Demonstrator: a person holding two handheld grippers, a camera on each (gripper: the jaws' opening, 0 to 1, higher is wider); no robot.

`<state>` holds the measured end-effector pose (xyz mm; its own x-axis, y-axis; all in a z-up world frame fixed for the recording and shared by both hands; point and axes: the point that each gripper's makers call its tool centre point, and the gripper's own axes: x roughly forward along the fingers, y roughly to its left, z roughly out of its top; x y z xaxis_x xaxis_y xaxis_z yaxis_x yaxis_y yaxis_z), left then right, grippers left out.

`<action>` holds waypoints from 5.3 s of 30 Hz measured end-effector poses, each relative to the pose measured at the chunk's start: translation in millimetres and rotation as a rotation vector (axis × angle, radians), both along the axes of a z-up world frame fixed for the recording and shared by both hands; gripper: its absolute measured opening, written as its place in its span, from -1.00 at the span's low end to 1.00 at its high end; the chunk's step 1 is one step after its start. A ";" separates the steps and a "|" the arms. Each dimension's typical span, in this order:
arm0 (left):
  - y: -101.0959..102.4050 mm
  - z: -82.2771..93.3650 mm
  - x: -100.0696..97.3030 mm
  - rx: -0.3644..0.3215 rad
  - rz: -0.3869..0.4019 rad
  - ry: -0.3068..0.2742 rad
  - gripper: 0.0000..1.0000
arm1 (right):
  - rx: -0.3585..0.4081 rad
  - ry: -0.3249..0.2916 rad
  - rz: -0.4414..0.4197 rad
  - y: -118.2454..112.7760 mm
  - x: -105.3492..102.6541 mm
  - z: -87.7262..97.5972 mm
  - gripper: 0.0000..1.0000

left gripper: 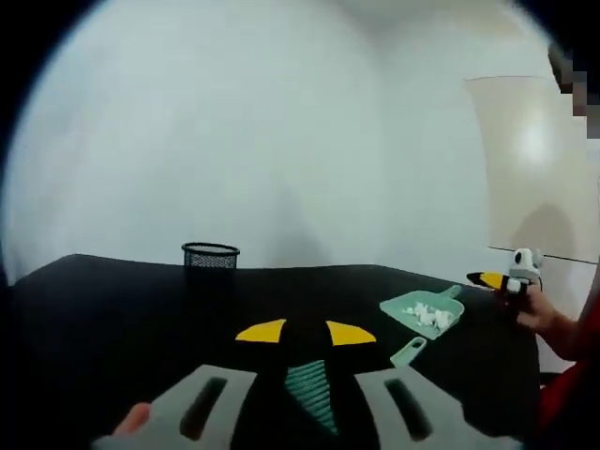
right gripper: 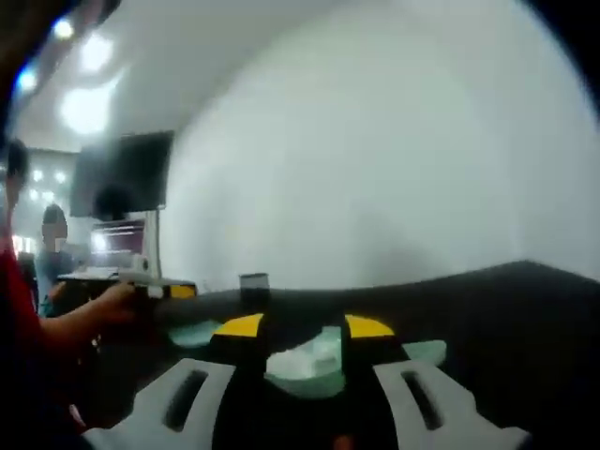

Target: Pick up the broom and sweep the trash on the tabletop into the dustpan.

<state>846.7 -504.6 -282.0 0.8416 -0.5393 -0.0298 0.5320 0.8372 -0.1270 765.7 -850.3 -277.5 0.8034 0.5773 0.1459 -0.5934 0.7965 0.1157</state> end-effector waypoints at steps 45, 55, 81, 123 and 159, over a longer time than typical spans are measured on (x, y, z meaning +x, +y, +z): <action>44.4 -32.1 141.6 0.116 0.267 0.069 0.12 | 0.102 0.021 0.033 -5.1 -6.1 4.6 -0.35; 26.1 -36.4 160.6 0.138 0.225 0.049 0.38 | 0.113 0.040 0.037 -6.7 -4.5 1.5 -0.35; 19.4 -29.6 192.6 0.067 0.267 0.018 0.41 | 0.146 0.076 0.042 -9.7 -4.3 -2.2 -0.35; -94.4 -30.2 159.0 0.117 -0.082 0.031 0.08 | 0.180 0.100 0.046 -11.6 -3.6 -4.0 -0.36; -160.4 -24.1 76.0 0.116 -0.396 0.021 0.07 | 0.194 0.112 0.053 -11.0 -2.0 -3.9 -0.36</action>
<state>922.7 -665.1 -306.1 0.5679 -0.8137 -0.1242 0.8144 0.5773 -0.0584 763.7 -861.3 -281.4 0.7904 0.5887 0.1698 -0.6083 0.7213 0.3311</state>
